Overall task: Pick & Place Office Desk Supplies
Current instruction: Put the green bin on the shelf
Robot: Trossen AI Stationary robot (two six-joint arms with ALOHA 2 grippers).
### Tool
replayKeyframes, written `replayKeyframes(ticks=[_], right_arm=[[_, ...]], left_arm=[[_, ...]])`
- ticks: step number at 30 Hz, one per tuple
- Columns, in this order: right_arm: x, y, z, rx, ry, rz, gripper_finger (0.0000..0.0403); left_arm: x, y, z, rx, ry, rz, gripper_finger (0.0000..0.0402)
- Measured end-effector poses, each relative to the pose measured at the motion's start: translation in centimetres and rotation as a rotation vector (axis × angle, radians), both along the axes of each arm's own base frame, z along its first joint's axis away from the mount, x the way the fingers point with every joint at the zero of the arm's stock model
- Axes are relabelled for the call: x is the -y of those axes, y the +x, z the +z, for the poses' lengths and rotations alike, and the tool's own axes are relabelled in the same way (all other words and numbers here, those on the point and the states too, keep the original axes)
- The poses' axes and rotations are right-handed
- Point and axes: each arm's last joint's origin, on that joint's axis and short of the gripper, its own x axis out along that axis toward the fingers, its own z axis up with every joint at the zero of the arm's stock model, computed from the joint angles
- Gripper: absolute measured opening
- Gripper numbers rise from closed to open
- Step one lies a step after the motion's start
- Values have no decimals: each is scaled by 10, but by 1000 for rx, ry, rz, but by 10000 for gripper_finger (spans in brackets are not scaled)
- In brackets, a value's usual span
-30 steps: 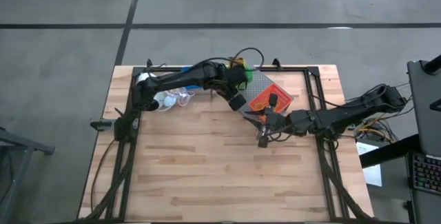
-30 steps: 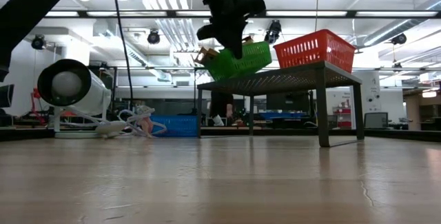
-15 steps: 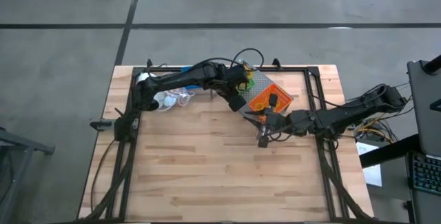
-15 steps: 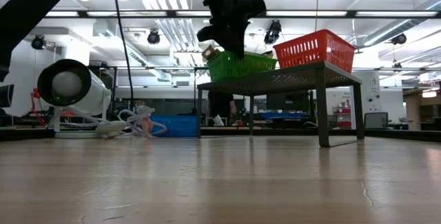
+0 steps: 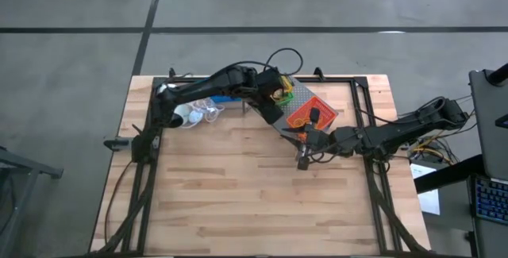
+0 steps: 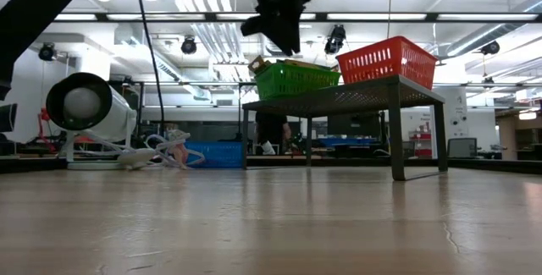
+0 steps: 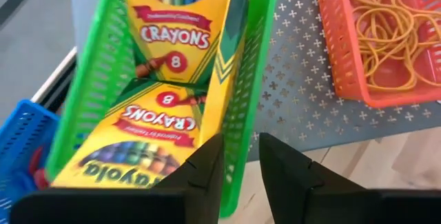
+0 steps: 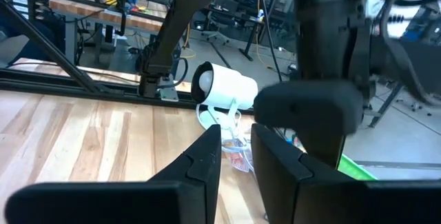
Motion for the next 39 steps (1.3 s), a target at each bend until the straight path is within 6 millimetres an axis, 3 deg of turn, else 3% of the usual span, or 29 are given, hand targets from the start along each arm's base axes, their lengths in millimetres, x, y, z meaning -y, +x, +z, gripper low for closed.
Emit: replayKeyframes(ticks=[8,15,27,39], right_arm=[[0,0,0,0,0,0,69],[0,0,0,0,0,0,77],[0,0,0,0,0,0,68],[0,0,0,0,0,0,80]], left_arm=[[-2,-20,31,-2,96,-94,98],[-20,-39,46,-26,149,-139,114],[-53,-42,30,-49,221,-159,178],[-97,-64,23,133,221,-214,187]])
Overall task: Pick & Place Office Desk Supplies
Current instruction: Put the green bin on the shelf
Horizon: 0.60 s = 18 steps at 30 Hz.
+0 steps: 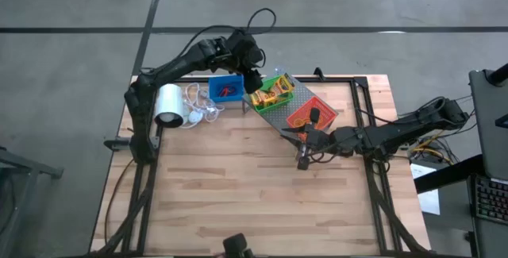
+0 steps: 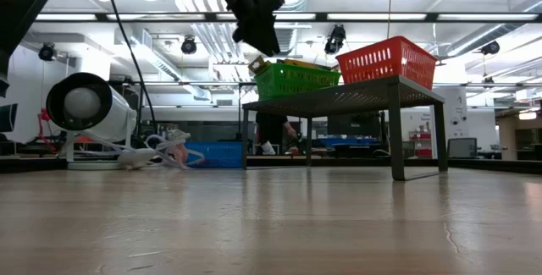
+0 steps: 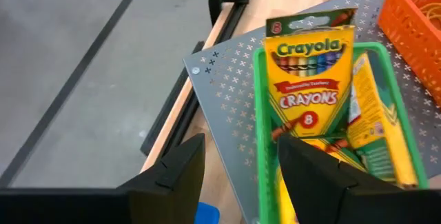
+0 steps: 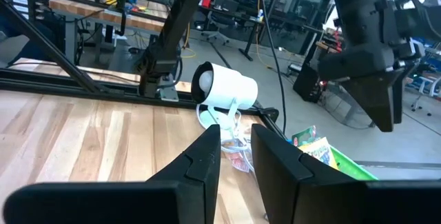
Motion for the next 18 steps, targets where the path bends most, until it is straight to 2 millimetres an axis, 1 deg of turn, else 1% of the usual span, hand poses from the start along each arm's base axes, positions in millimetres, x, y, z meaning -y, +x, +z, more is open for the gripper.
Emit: replayKeyframes(ticks=[5,8,13,18], right_arm=[[0,0,0,0,0,0,82],[0,0,0,0,0,0,77],[0,0,0,0,0,0,70],[0,0,0,0,0,0,69]], left_arm=[[-24,-12,-2,43,-55,-72,200],[-32,-18,-7,41,-92,-72,213],[-33,-20,-15,6,-110,-83,224],[-34,-15,-34,1,-133,-69,224]])
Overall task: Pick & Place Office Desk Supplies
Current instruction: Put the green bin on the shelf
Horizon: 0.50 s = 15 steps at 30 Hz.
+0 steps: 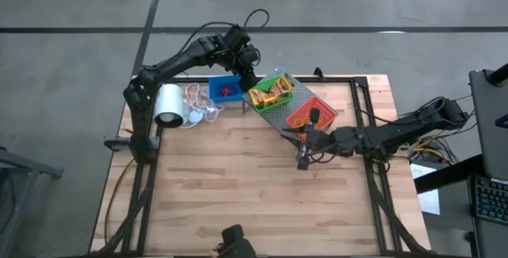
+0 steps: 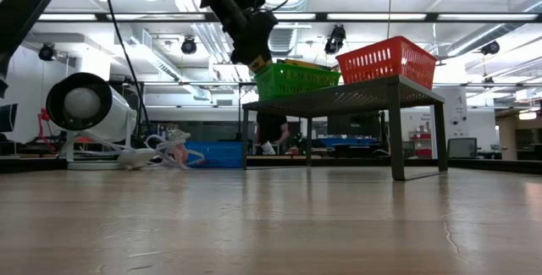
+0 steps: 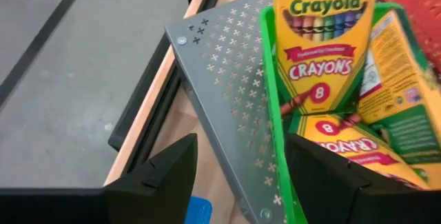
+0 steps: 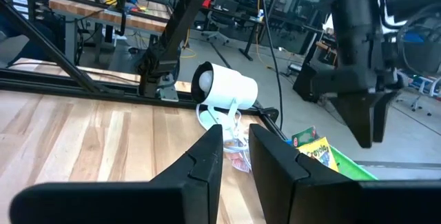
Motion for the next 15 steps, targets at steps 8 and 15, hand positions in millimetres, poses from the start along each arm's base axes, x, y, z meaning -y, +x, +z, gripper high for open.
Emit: replayKeyframes(ticks=[8,15], right_arm=[[0,0,0,0,0,0,78],[0,0,0,0,0,0,74]], left_arm=[[0,0,-9,-15,-15,6,225],[2,1,-21,-42,-32,-1,225]])
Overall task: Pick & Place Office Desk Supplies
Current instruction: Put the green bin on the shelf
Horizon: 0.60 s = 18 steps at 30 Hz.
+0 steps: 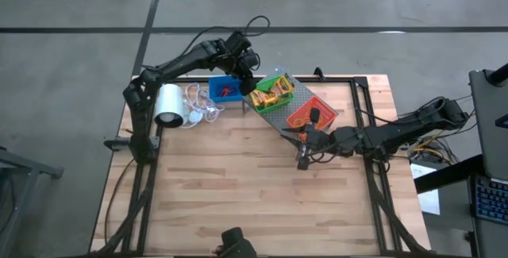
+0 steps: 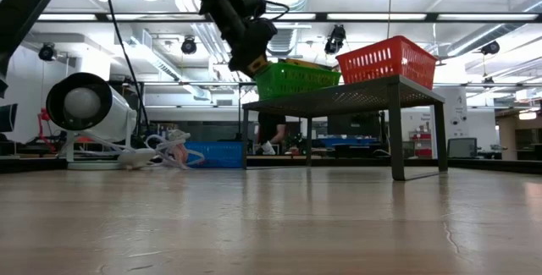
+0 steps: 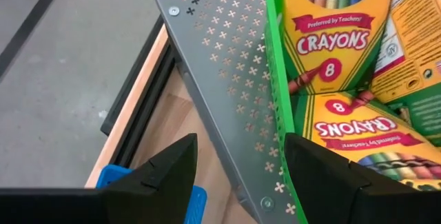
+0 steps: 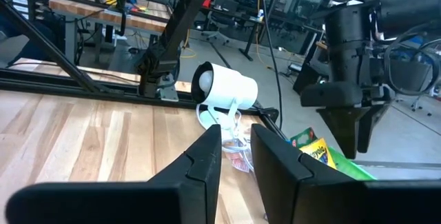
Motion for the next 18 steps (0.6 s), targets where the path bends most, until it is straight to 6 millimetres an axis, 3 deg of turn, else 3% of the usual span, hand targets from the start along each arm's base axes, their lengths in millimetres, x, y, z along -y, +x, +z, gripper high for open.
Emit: replayKeyframes(ticks=[18], right_arm=[[0,0,0,0,0,0,81]], left_arm=[[5,5,9,40,-13,-15,226]])
